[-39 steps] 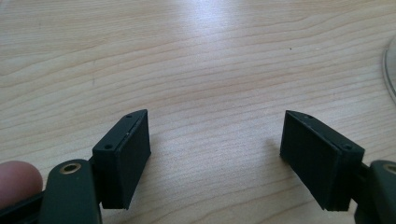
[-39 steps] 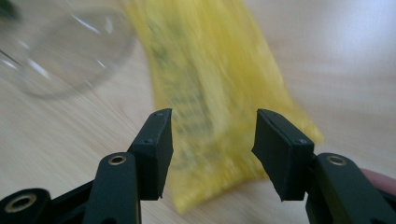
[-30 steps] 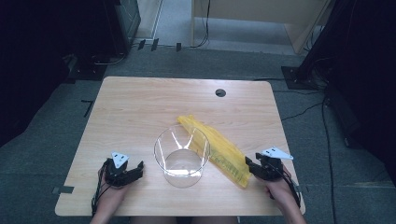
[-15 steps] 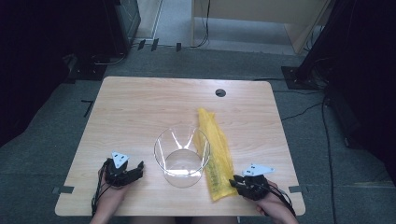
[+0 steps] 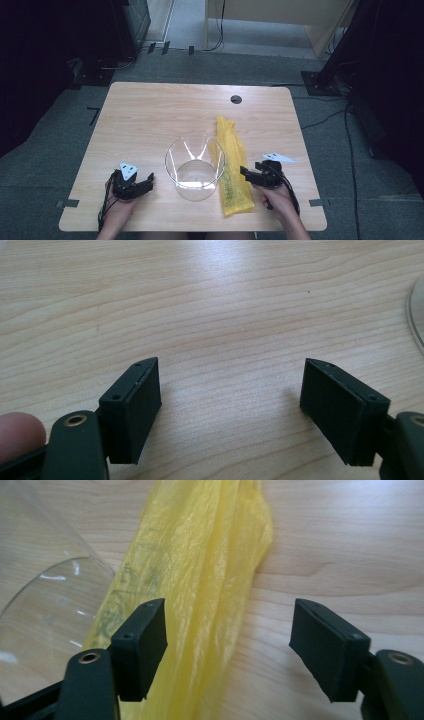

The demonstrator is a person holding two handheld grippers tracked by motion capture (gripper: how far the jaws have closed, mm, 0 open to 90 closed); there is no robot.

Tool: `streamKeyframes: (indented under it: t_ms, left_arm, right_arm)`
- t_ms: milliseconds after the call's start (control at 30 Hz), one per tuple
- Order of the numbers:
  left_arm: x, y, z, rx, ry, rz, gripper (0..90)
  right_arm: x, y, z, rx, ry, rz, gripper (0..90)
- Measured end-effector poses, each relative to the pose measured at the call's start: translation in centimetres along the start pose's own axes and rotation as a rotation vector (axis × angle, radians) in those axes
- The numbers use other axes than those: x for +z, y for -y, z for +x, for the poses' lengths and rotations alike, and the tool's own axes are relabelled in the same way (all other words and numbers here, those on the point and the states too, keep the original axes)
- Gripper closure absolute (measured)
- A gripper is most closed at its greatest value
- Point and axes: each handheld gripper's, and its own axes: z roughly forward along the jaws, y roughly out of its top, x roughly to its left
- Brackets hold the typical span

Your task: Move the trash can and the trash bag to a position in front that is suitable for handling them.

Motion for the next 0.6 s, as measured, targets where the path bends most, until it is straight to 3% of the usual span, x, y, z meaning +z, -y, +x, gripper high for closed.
streamKeyframes:
  t_ms: [100, 267, 300, 333, 367, 433, 467, 500, 600]
  left_arm:
    - [0.0, 0.0, 0.0, 0.0, 0.001, -0.002, 23.8]
    - [0.0, 0.0, 0.0, 0.004, 0.004, -0.003, 23.8]
    - [0.0, 0.0, 0.0, 0.005, 0.005, -0.003, 23.8]
    - [0.0, 0.0, 0.0, 0.005, 0.005, -0.003, 23.8]
    - [0.0, 0.0, 0.0, 0.006, 0.006, -0.003, 23.8]
    - [0.0, 0.0, 0.0, 0.007, 0.006, -0.002, 23.8]
    - [0.0, 0.0, 0.0, 0.007, 0.007, -0.003, 23.8]
    - [0.0, 0.1, 0.0, 0.007, 0.008, -0.003, 23.8]
    - [0.0, 0.1, -0.1, 0.007, 0.008, -0.004, 23.8]
  right_arm:
    - [1.6, -0.4, 0.5, 0.028, 0.013, 0.026, 30.0]
    - [3.0, -0.6, 1.7, 0.002, 0.024, 0.063, 42.7]
    - [3.2, -0.6, 2.1, -0.005, 0.021, 0.062, 51.1]
    - [3.2, -0.6, 2.1, -0.005, 0.021, 0.062, 51.1]
    - [3.4, -0.6, 2.3, -0.005, -0.001, 0.072, 59.7]
    - [3.4, -0.6, 2.4, -0.008, -0.007, 0.072, 63.4]
    - [3.5, -0.4, 2.7, -0.03, -0.019, 0.079, 75.4]
    - [3.5, -0.3, 2.7, -0.035, -0.023, 0.074, 81.6]
    - [3.0, -0.3, 2.5, -0.018, -0.062, 0.033, 89.7]
